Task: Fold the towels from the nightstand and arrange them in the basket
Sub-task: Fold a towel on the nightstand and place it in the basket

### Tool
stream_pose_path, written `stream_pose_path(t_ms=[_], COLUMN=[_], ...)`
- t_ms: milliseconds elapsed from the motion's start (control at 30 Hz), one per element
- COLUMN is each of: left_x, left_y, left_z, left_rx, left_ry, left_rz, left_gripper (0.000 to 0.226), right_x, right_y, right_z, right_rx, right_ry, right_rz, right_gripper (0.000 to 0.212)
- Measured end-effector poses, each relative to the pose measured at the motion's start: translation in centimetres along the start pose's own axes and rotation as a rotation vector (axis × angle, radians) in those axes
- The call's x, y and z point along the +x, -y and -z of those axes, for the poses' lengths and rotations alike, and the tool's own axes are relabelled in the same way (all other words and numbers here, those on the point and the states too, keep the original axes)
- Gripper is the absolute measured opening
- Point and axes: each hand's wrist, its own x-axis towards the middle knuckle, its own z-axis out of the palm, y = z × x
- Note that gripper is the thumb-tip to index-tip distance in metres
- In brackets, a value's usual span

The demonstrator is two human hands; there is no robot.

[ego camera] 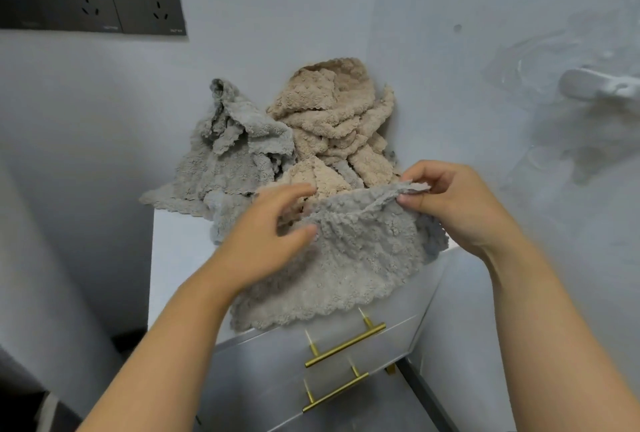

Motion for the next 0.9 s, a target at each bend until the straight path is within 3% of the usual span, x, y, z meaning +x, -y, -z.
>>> stream_pose_path(t_ms=[100, 167, 233, 367, 433, 667, 800, 900], left_x=[0.0, 0.1, 0.2, -0.1, -0.4, 0.1, 0.6, 1.3], left_y=[-1.8, -2.3, -2.7, -4.1, -4.9, -3.7, -1.8, 1.2], left_z=[-1.6, -1.9, -1.8, -1.3, -1.1, -2.0, -0.7, 2.8], left_rx=[-0.079, -0.112, -0.151, -0.286, -0.363, -0.466, -0.455, -0.326], left_ry=[0.154, 0.152, 0.166, 0.364, 0.426, 0.246, 0.111, -0.108], left_rz=[0.023, 0.05, 0.059, 0.029, 0.048, 0.251, 0.342, 0.407], left_gripper=[0.084, 0.088, 0.073, 0.012, 0.007, 0.03, 0.017, 0.017], right_x=[-0.8, -1.1, -1.2, -1.4, -1.5, -0.8, 0.4, 1.4], right_y=[1.4, 2.0, 2.2, 2.6, 2.9, 1.8, -2.3, -4.1], right_z=[-0.4, -0.5, -0.6, -0.7, -1.1, -1.3, -0.6, -2.3], right_rx=[0.008, -0.018, -0.053, -0.151, -0.223, -0.335, -0.434, -0.657], right_ry=[0.059, 0.041, 0.003, -0.085, -0.101, -0.234, -0.325, -0.31], right_rz=[0.022, 0.038, 0.045, 0.053, 0.06, 0.077, -0.003, 0.117], right_gripper=[0.024, 0.023, 0.022, 0.024, 0.025, 0.015, 0.023, 0.023])
